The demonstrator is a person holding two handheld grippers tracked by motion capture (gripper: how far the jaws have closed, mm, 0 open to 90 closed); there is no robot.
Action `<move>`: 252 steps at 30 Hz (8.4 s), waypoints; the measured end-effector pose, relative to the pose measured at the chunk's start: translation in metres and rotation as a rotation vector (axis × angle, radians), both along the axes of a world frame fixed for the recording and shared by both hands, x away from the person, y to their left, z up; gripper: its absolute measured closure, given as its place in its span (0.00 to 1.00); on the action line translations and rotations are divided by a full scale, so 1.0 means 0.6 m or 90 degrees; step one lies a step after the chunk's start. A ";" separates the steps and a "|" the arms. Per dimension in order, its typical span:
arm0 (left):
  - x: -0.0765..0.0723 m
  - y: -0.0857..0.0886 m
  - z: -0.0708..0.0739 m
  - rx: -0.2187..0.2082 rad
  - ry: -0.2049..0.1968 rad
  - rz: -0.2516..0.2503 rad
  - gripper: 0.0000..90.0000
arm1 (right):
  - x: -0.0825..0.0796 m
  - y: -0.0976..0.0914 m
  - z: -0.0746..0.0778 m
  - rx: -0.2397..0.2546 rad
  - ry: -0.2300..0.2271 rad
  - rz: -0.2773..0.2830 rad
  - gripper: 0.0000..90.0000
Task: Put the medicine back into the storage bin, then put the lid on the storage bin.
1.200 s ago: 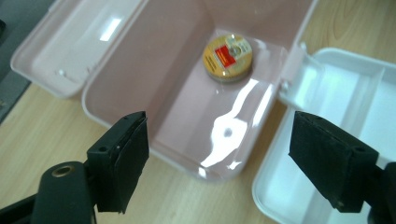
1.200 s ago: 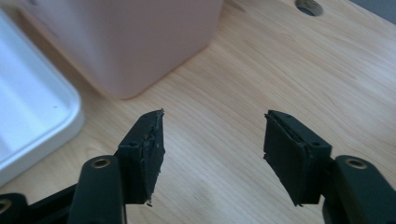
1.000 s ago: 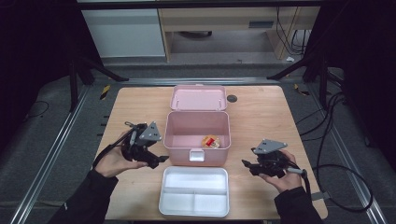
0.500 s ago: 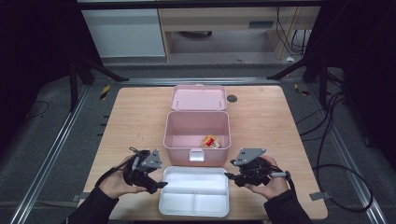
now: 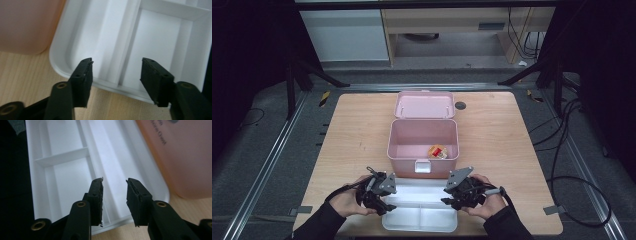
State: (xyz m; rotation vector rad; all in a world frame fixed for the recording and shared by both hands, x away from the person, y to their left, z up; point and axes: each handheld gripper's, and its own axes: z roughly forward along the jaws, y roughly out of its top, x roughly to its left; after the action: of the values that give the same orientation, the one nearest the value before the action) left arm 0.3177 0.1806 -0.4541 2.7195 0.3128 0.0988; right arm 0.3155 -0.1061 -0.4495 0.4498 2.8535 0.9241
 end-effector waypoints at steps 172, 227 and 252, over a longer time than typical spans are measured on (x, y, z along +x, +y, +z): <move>0.278 -0.013 0.183 -0.018 -0.029 0.010 0.62 | 0.251 -0.022 0.149 0.019 -0.078 -0.080 0.60; 0.390 0.087 0.132 -0.279 -0.125 0.459 0.28 | 0.354 -0.090 0.128 0.171 -0.146 -0.447 0.38; 0.442 0.027 0.062 -0.221 -0.042 0.435 0.35 | 0.425 -0.032 0.040 0.160 -0.055 -0.438 0.40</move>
State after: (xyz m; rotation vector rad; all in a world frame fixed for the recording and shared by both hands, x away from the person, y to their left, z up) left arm 0.5829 0.1967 -0.4167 2.1561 1.1123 0.2905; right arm 0.5702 -0.1255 -0.4255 1.2698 2.2303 1.0975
